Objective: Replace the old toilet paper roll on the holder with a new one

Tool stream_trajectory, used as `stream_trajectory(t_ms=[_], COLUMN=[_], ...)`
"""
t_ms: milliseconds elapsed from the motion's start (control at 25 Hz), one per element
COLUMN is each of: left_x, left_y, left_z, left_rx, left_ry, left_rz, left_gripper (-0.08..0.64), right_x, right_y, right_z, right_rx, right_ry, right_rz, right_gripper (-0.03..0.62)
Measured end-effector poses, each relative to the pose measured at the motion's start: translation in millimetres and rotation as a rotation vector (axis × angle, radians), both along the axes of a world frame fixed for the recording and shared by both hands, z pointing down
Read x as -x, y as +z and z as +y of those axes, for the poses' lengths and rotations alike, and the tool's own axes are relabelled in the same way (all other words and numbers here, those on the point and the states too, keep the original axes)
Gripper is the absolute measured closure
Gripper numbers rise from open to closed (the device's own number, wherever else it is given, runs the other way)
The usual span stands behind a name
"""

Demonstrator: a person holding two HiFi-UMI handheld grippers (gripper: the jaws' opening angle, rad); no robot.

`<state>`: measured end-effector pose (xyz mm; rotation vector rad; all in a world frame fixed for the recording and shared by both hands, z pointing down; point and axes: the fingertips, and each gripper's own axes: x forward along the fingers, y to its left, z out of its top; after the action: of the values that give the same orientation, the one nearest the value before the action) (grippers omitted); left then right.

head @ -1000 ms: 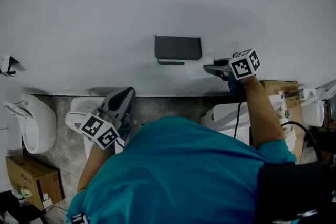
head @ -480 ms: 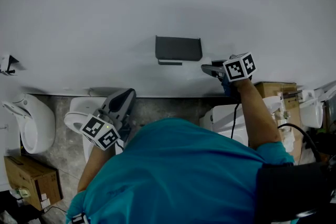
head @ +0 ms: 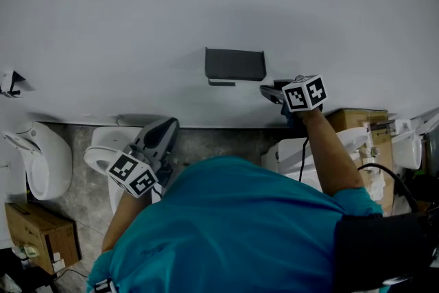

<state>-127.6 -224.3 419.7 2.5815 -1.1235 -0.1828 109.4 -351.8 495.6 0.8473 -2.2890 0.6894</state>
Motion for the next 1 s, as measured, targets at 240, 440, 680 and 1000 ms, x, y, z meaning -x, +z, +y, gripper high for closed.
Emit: stream_trajectory(t_ms=[240, 440, 680, 1000], left_x=[3.4, 3.1, 3.3, 3.1], left_y=[0.8, 1.4, 1.7, 3.1], left_z=[-0.2, 0.2, -0.4, 1.8], left_rx=[0.005, 0.008, 0.009, 0.012], left_ry=[-0.003, 0.001, 0.000, 0.003], left_rz=[0.003, 0.005, 0.004, 0.001], left_gripper=[0.551, 0.552, 0.552, 0.552], right_x=[6.6, 15.0, 23.5, 25.2], right_y=[6.2, 10.7, 14.5, 15.7], right_z=[-1.6, -1.2, -1.4, -6.9], right_rx=[-0.045, -0.085, -0.088, -0.231], right_ry=[0.008, 0.012, 0.015, 0.106], right_rz=[0.063, 0.091, 0.086, 0.168], right_gripper=[0.500, 0.499, 0.497, 0.463])
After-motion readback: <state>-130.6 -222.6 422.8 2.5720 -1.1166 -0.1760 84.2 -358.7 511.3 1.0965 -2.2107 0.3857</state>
